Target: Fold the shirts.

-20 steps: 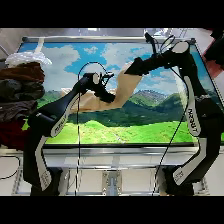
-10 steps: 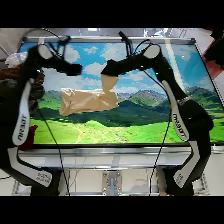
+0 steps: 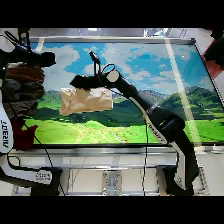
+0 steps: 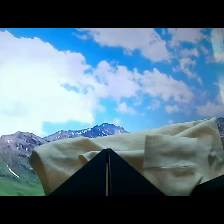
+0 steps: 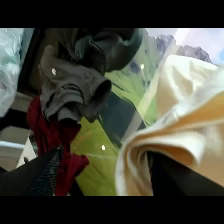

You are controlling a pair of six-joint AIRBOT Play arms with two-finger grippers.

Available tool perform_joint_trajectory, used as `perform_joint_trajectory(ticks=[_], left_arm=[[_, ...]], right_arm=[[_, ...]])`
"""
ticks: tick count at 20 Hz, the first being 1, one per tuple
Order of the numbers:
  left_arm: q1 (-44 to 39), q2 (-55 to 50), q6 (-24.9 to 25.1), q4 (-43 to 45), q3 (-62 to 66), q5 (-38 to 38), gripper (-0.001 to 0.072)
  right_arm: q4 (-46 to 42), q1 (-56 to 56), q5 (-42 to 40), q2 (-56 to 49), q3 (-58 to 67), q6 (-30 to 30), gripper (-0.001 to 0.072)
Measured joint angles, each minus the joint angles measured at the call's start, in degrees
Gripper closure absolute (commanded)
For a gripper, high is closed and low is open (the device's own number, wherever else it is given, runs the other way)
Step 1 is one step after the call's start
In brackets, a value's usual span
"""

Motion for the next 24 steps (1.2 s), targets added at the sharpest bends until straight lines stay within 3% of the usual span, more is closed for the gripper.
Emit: perform_joint_trajectory(ticks=[4,7,10,13,17,22,24], left_arm=[[0.4,0.2,0.0,0.0,0.0,0.0,0.0695],[0.6,0.2,0.0,0.0,0.0,0.0,0.0694],[0.6,0.2,0.0,0.0,0.0,0.0,0.0695],[0.6,0.2,0.0,0.0,0.0,0.1,0.0694],[0.6,0.2,0.0,0.0,0.0,0.1,0.0695],[0.6,0.2,0.1,0.0,0.0,0.1,0.0695],[0.6,0.2,0.7,0.0,0.0,0.1,0.0694]], right_arm=[[1.9,-0.5,-2.4,0.8,1.5,-2.4,0.0094],[-6.0,-5.6,3.6,3.3,1.9,-3.7,0.0106],[-18.9,-12.7,12.5,4.6,0.6,1.0,0.0106],[-22.9,-19.3,20.2,3.2,-3.3,5.2,0.0106],[-16.6,-23.2,27.9,-2.1,-6.6,4.2,0.0074],[-7.1,-22.1,28.8,-6.9,-7.6,0.2,0.0078],[-4.7,-21.1,28.0,-7.6,-7.7,-0.6,0.0132]])
